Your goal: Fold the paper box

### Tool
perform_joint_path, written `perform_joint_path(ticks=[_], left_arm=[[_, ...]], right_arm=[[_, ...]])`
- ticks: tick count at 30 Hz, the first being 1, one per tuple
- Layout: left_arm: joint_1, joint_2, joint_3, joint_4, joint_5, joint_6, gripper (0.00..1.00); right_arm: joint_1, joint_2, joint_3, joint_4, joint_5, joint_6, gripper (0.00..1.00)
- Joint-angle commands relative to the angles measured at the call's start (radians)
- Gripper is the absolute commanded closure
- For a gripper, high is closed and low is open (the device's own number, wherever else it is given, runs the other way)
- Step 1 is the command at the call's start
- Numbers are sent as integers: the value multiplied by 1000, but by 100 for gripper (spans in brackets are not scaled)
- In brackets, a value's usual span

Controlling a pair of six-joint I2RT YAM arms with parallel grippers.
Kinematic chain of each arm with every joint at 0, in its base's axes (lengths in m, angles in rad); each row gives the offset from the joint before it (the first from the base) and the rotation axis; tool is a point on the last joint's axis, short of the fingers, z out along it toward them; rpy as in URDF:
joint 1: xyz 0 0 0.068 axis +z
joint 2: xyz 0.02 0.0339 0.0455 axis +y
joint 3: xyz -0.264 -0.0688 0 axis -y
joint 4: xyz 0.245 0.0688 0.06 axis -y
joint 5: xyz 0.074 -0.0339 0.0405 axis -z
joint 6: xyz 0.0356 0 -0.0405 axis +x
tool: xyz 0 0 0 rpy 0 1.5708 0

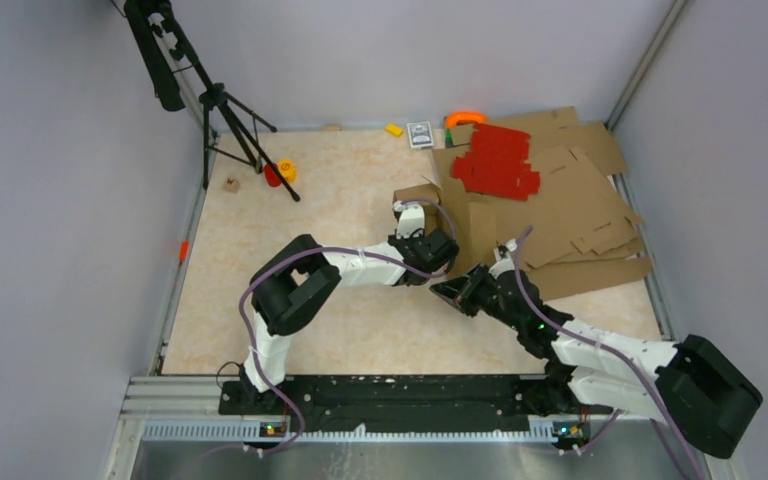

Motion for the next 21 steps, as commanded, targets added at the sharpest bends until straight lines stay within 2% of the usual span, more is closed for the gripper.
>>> perform_joint_path(ticks=[1, 4, 8, 13, 19, 21], left_arm=[[-2, 0, -25, -21, 8, 5, 100], [-2, 2, -26, -17, 8, 7, 100], [-2, 1, -23, -15, 9, 11, 100], [-2, 2, -22, -16, 8, 9, 100], [-2, 6, -18, -17, 13, 8, 100], [-2, 7, -18, -17, 13, 8, 100]], right_arm=[[-44, -118, -16, -57, 44, -62, 97], [-102, -144, -9, -73, -39, -117, 99], [-87, -206, 32, -126, -86, -204, 99], [64, -356, 108, -333, 30, -311, 97], [198, -419, 120, -416, 62, -310, 100], [220, -395, 77, -345, 45, -276, 100]])
